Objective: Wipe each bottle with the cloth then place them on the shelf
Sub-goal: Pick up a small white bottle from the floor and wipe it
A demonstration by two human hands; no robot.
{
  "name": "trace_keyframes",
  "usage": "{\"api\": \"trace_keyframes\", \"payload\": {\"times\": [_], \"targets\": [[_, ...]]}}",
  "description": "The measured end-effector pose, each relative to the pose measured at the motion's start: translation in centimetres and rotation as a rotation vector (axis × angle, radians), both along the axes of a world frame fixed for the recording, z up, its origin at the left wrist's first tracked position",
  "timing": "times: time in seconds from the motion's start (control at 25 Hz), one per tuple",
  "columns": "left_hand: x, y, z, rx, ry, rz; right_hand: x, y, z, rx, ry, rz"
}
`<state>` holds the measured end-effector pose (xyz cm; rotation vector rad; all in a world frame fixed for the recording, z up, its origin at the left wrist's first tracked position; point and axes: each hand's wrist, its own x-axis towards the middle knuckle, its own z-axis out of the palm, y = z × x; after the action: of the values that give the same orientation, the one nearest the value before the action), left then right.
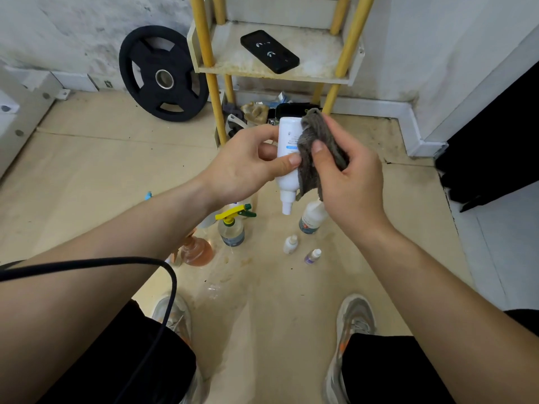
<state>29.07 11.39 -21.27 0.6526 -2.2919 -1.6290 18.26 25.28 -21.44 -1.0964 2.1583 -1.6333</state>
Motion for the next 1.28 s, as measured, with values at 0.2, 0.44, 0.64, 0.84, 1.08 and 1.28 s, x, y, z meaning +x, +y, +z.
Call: {"api": "trace_keyframes", "payload": {"times": [0.2,0.44,0.64,0.84,1.08,1.28], "targets": [[0.2,-0.8,0.4,-0.025,-0.006,0.126,0.2,-0.1,0.1,0.209,-0.036,0.077],[0.7,-1.4,1.9,-0.061,0.012,0.273,-0.1,-0.3,-0.5,0.251,-0.059,0.025],[-0.1,-1.1,0.9,0.524,0.096,0.509,-0.6,-0.4,-0.7,0.193,-0.076,-0.146],[-0.6,1.1,-0.3,0.64,0.049,0.335,0.4,-0.8,-0.4,0.072,-0.076,-0.127],[-0.2,1.5,-0.6,0.504,0.028,0.278,0.6,-0.6,-0.3,0.098,-0.069,-0.043],[-0.1,1.1,-0.3,0.58,0.029,0.288,0.8,-0.5,-1.0,0.197,-0.032,0.02]]}}
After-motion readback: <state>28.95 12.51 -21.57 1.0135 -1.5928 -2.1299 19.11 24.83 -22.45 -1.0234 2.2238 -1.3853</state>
